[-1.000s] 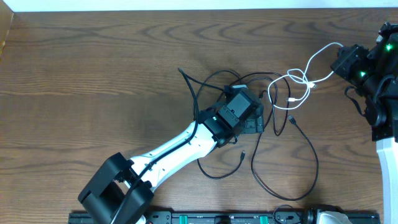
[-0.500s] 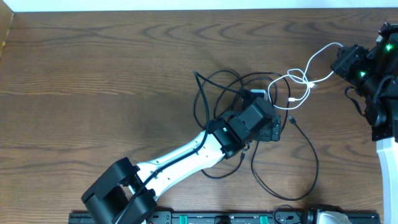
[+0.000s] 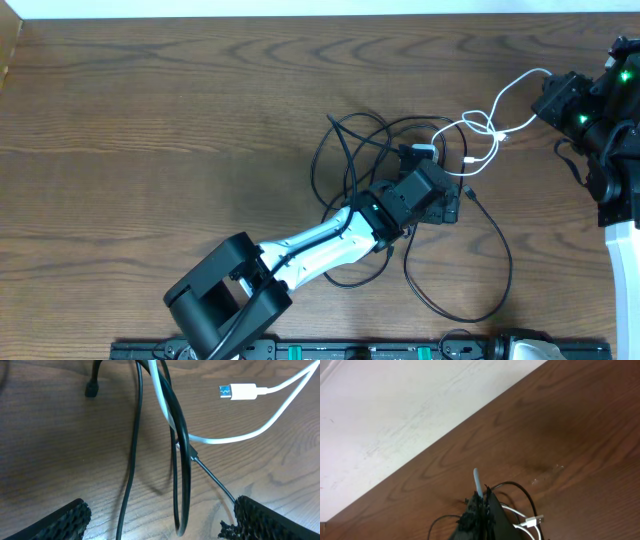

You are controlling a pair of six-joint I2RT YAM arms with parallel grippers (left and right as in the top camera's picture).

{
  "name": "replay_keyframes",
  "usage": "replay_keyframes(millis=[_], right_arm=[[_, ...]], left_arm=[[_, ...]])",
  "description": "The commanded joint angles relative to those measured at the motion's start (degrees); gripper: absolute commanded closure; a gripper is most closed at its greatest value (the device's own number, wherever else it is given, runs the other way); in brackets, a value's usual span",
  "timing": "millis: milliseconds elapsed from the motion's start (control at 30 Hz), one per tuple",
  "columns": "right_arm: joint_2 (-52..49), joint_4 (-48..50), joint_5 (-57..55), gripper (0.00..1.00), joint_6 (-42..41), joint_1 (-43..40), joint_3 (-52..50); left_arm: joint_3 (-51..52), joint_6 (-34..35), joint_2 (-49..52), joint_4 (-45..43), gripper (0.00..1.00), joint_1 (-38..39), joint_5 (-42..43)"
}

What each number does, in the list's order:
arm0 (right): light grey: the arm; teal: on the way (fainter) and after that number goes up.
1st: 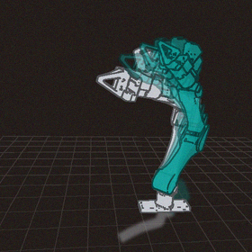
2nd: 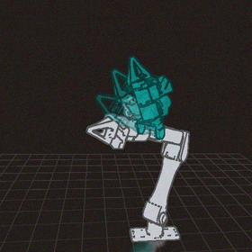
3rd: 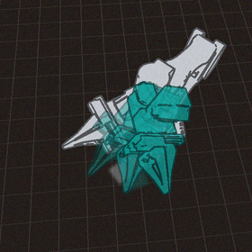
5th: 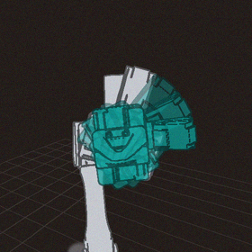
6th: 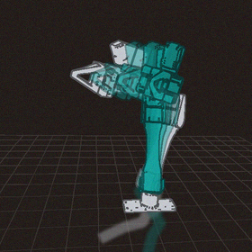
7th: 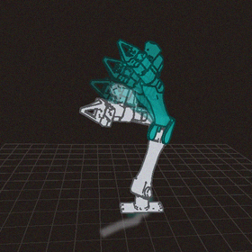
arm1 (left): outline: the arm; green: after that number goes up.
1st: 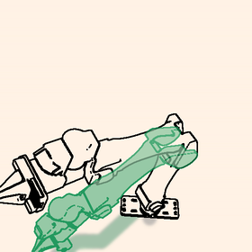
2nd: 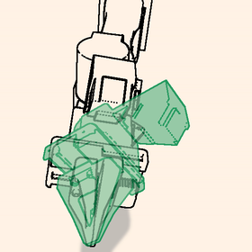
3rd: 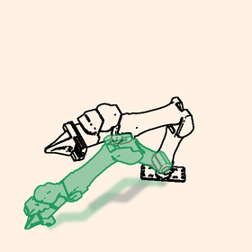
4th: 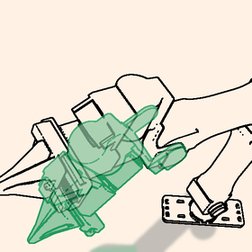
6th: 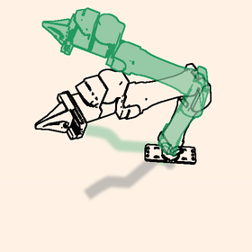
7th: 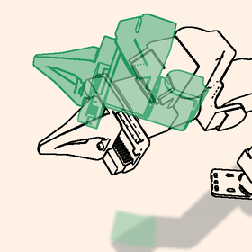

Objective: Untangle cables
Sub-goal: 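Grasp a black cable strand with the left gripper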

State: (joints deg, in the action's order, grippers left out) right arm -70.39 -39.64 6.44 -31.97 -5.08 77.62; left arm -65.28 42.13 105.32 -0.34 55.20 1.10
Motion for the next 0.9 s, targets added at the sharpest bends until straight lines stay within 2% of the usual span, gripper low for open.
replay_keyframes(millis=[0,367,733,867], right_arm=[[-0.02,-0.07,-0.31,0.99,0.79,-0.17,1.03],[-0.02,-0.44,-0.28,0.99,0.79,-0.17,1.03],[-0.02,-0.5,-0.26,0.99,0.79,-0.17,1.03],[-0.02,-0.52,-0.26,0.99,0.76,-0.17,1.03]], left_arm=[[0.35,-0.81,0.33,-0.61,0.08,0.13,-0.98],[0.35,-0.98,2.58,-3.78,0.09,0.13,-1.03],[0.35,-0.98,2.58,-4.28,0.45,0.13,-0.98],[0.35,-0.98,2.6,-4.26,0.49,0.13,-0.98]])
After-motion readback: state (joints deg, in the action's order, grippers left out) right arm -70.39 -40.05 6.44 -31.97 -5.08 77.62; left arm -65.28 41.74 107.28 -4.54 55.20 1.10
